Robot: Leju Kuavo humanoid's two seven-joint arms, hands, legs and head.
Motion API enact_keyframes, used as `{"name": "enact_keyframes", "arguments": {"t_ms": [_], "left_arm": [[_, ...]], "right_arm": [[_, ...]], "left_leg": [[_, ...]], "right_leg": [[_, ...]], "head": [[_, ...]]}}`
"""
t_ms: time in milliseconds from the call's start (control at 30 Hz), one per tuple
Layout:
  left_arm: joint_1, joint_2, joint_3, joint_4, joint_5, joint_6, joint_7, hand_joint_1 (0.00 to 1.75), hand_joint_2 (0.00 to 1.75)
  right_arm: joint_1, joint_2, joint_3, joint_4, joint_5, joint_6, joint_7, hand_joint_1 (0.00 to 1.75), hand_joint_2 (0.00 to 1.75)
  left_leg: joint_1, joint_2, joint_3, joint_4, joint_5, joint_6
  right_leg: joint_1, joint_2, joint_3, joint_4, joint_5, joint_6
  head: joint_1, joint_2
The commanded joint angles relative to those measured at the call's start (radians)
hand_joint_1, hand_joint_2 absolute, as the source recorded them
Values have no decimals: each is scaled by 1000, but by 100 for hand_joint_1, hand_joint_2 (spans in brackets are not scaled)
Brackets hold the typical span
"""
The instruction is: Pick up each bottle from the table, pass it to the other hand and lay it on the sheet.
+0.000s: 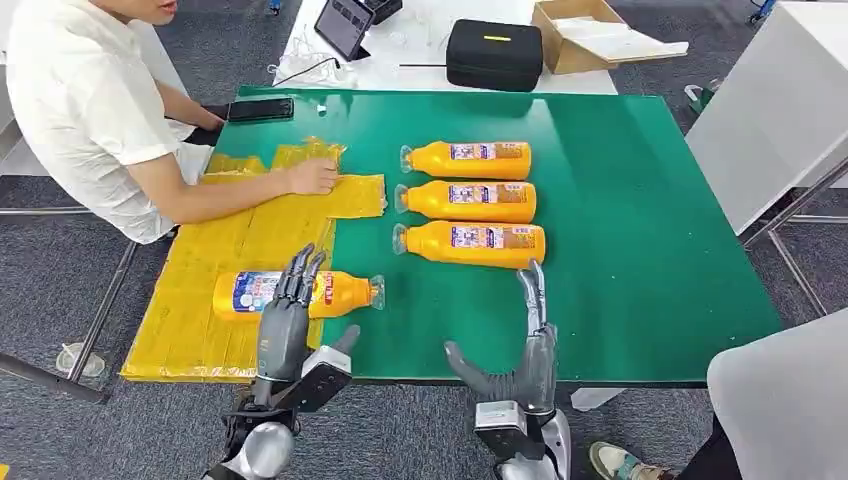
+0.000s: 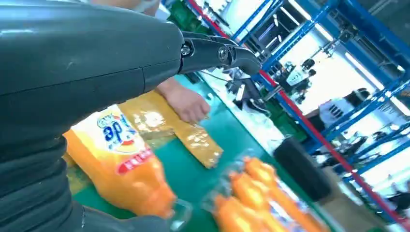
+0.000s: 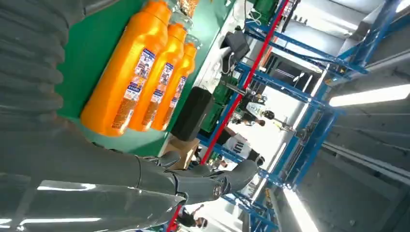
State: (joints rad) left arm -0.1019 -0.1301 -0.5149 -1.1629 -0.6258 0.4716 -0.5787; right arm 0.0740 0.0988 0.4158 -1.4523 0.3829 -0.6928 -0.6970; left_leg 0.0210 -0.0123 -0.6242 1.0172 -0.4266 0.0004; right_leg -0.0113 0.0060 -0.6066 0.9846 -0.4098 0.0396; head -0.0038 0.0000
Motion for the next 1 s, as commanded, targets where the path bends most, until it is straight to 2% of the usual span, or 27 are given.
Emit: {"name": "enact_keyframes", "arguments": {"t_ms": [33, 200, 400, 500, 633, 700, 900, 1000], "left_arm": [[96, -17, -60, -189, 266, -105, 63, 0, 175], [93, -20, -59, -182, 399, -130, 65, 0, 175], [80, -18, -63, -173, 430, -122, 57, 0, 175], [70, -17, -63, -138, 435, -115, 58, 0, 175], [61, -20, -65, -129, 437, -113, 49, 0, 175], [61, -20, -65, -129, 437, -113, 49, 0, 175], [60, -21, -65, -130, 437, -113, 49, 0, 175], [52, -20, -77, -125, 438, -122, 50, 0, 175]], "right_arm": [[-20, -49, -191, 167, 333, -5, 86, 0, 175], [-53, -130, -243, 216, 405, 2, 179, 0, 175], [-82, -137, -238, 264, 412, 12, 208, 0, 175], [-136, -163, -240, 383, 485, 15, 271, 0, 175], [-172, -163, -241, 409, 440, 50, 232, 0, 175], [-174, -162, -241, 409, 440, 50, 232, 0, 175], [-172, -162, -240, 408, 441, 50, 232, 0, 175], [-190, -175, -225, 421, 466, 66, 265, 0, 175]], "left_leg": [[-1, 1, 5, -1, -1, 2], [-1, 0, 2, -1, 0, 1], [-2, 1, 4, -1, -1, 1], [-2, 1, 5, -2, 0, 1], [-1, 1, 5, -1, -1, 2], [-1, 1, 1, -1, 0, 1], [-1, 1, 3, -1, -1, 1], [-1, 1, 4, -1, -1, 1]], "right_leg": [[0, -1, 6, -2, -1, -1], [-1, -1, 2, -2, 0, 0], [-1, 1, 4, -1, 0, -1], [-1, 1, 6, -3, 0, -1], [-1, 1, 5, -2, 0, -1], [0, 0, 1, -1, 1, 0], [-1, 0, 4, -1, 0, -1], [-1, 0, 4, -1, 0, -1]], "head": [[0, 0], [0, 0], [0, 0], [0, 0], [0, 0], [0, 0], [0, 0], [0, 0]]}}
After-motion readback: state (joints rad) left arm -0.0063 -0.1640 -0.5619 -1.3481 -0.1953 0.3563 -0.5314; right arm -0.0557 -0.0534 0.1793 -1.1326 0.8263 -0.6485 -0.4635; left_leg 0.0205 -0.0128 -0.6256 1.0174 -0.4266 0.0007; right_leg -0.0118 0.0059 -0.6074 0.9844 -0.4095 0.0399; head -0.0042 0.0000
